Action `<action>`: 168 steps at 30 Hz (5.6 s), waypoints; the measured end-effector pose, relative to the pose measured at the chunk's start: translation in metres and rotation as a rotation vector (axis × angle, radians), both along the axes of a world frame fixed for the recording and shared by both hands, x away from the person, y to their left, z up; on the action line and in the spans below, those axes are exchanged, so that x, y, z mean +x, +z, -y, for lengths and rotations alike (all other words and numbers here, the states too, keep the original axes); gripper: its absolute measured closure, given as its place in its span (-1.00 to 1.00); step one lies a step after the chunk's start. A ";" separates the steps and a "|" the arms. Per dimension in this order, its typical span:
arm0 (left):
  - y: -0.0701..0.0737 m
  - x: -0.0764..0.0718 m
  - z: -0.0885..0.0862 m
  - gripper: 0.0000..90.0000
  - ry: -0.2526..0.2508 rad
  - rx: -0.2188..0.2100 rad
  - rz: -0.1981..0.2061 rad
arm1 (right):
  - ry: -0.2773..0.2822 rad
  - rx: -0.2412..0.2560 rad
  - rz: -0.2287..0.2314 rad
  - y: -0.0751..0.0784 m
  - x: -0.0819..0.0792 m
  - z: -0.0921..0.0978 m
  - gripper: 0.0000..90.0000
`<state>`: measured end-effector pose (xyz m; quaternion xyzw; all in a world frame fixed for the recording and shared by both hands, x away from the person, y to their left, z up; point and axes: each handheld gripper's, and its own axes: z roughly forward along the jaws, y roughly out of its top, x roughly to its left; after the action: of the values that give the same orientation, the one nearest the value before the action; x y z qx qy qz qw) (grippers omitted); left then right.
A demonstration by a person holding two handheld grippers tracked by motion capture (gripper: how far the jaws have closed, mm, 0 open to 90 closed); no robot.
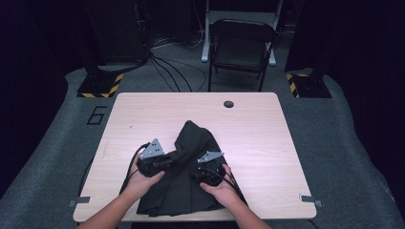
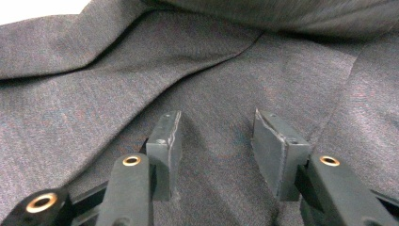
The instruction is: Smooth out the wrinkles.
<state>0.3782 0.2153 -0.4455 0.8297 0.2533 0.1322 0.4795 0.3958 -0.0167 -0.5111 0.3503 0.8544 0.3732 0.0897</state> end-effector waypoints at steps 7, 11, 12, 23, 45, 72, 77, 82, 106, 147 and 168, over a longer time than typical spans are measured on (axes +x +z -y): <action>-0.024 -0.011 0.008 0.92 -0.037 0.053 -0.042 | -0.008 0.018 -0.018 0.000 0.000 0.002 0.14; -0.041 -0.013 0.015 0.92 -0.064 0.111 -0.076 | -0.041 0.039 -0.051 0.005 0.001 0.007 0.08; -0.044 -0.013 0.017 0.91 -0.071 0.121 -0.083 | -0.038 0.040 -0.047 0.006 0.001 0.009 0.08; -0.054 -0.018 0.021 0.90 -0.076 0.150 -0.074 | -0.092 0.173 -0.023 0.025 -0.010 0.026 0.06; -0.031 -0.027 -0.011 0.31 -0.021 0.072 -0.076 | -0.020 0.188 -0.032 0.032 -0.012 -0.005 -0.06; -0.013 0.028 0.005 -0.17 0.131 -0.049 -0.197 | 0.016 0.154 0.052 0.031 -0.037 -0.011 0.08; -0.013 0.028 0.010 -0.27 0.101 -0.089 -0.231 | 0.013 0.155 0.068 0.031 -0.040 -0.011 0.09; -0.011 0.026 0.013 -0.30 0.085 -0.116 -0.242 | 0.017 0.166 0.075 0.031 -0.042 -0.011 0.09; -0.016 0.023 0.039 0.30 0.127 -0.036 -0.193 | 0.045 0.200 0.076 0.037 -0.054 -0.009 0.11; 0.089 0.040 0.034 0.84 0.063 -0.101 0.024 | 0.117 0.051 0.033 0.013 -0.056 -0.021 0.02; 0.100 0.043 0.036 0.83 0.068 -0.127 0.043 | 0.115 0.021 0.037 0.004 -0.043 -0.028 0.03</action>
<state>0.4217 0.1795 -0.3456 0.7857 0.2787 0.1498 0.5316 0.3525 0.0112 -0.5072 0.2947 0.8672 0.3933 0.0803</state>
